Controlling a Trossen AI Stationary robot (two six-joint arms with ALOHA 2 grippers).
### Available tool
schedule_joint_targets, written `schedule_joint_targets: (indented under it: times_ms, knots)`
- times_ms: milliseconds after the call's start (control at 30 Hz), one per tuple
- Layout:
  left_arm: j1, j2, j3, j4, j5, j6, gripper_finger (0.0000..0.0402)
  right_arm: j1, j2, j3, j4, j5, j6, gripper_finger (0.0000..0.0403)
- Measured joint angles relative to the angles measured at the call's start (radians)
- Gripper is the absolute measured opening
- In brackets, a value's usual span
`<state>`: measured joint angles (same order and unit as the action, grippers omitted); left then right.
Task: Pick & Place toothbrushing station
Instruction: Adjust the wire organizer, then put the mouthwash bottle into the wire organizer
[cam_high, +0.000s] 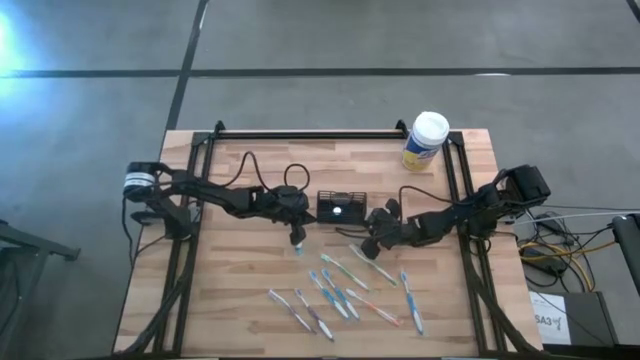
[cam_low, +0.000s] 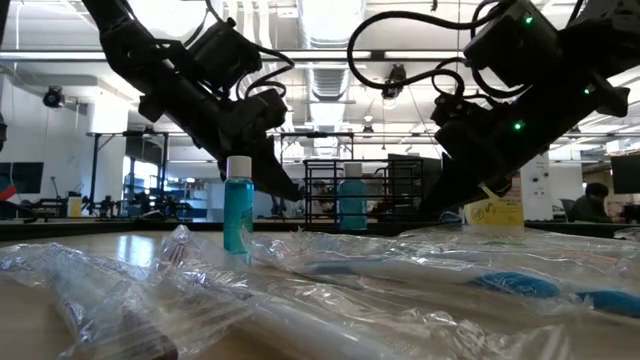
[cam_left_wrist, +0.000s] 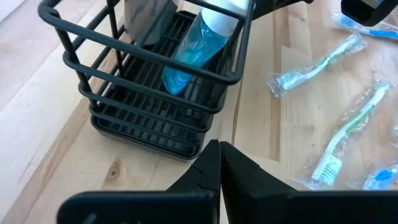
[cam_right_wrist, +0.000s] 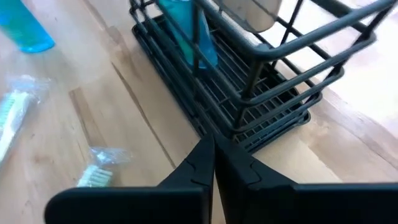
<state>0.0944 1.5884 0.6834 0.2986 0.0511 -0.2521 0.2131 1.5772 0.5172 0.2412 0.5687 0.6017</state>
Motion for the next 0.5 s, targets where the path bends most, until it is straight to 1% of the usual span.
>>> schedule_joint_targets:
  times_ms: [133, 300, 400, 500]
  knots:
    - [0.002, -0.033, 0.000, -0.003, -0.001, 0.025, 0.0004, 0.023, -0.005, 0.028, -0.006, -0.021, -0.034, 0.0011]
    - [0.003, -0.118, 0.000, -0.058, -0.008, 0.049, 0.0004, 0.031, -0.045, 0.041, -0.012, -0.026, -0.085, 0.0011]
    - [0.004, -0.202, 0.000, -0.135, -0.012, 0.073, 0.0005, 0.050, -0.091, 0.042, -0.008, -0.025, -0.123, 0.0011]
    - [0.002, -0.313, 0.000, -0.229, -0.015, 0.095, 0.0006, 0.103, -0.147, 0.048, 0.005, -0.031, -0.225, 0.0011]
